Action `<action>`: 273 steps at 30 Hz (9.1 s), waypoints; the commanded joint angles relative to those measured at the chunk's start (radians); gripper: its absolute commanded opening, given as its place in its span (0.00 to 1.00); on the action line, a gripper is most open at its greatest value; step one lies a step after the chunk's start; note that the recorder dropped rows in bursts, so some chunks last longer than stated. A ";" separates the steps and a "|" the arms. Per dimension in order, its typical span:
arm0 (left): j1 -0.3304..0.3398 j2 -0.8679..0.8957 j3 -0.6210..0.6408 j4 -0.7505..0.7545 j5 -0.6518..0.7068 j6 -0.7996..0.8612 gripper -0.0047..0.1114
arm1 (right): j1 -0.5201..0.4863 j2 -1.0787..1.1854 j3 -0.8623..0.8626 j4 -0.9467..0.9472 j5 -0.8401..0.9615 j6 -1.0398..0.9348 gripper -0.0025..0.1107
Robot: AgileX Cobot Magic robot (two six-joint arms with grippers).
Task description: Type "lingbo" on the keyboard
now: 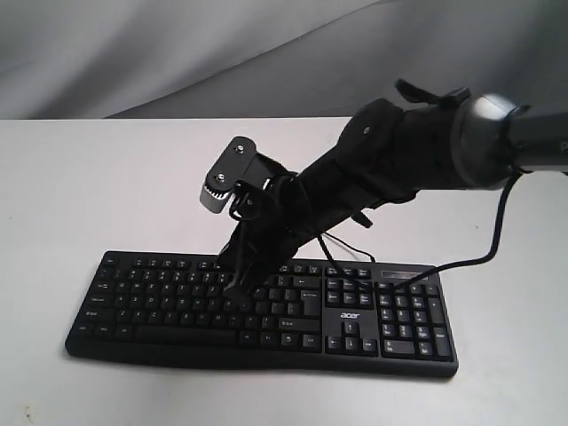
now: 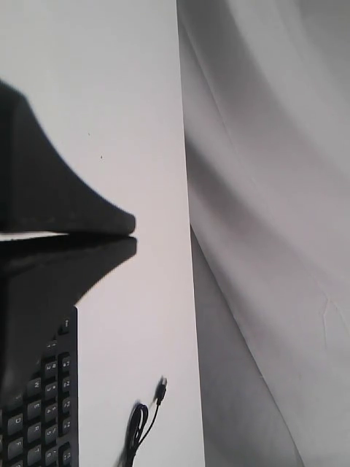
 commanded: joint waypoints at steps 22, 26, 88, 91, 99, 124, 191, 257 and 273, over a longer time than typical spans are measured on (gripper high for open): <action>-0.005 -0.005 0.005 0.000 -0.006 -0.002 0.04 | 0.011 0.084 0.031 -0.011 -0.004 -0.038 0.02; -0.005 -0.005 0.005 0.000 -0.006 -0.002 0.04 | 0.018 0.091 0.036 -0.017 -0.012 -0.040 0.02; -0.005 -0.005 0.005 0.000 -0.006 -0.002 0.04 | 0.044 0.144 -0.051 -0.005 -0.096 -0.043 0.02; -0.005 -0.005 0.005 0.000 -0.006 -0.002 0.04 | 0.044 0.149 -0.051 -0.003 -0.101 -0.043 0.02; -0.005 -0.005 0.005 0.000 -0.006 -0.002 0.04 | 0.044 0.153 -0.051 0.001 -0.107 -0.043 0.02; -0.005 -0.005 0.005 0.000 -0.006 -0.002 0.04 | 0.105 0.123 -0.051 0.001 -0.047 -0.035 0.02; -0.005 -0.005 0.005 0.000 -0.006 -0.002 0.04 | 0.116 0.247 -0.201 0.034 -0.009 -0.034 0.02; -0.005 -0.005 0.005 0.000 -0.006 -0.002 0.04 | -0.005 0.118 -0.008 0.019 -0.056 -0.022 0.02; -0.005 -0.005 0.005 0.000 -0.006 -0.002 0.04 | -0.019 0.087 -0.010 0.004 -0.009 -0.016 0.02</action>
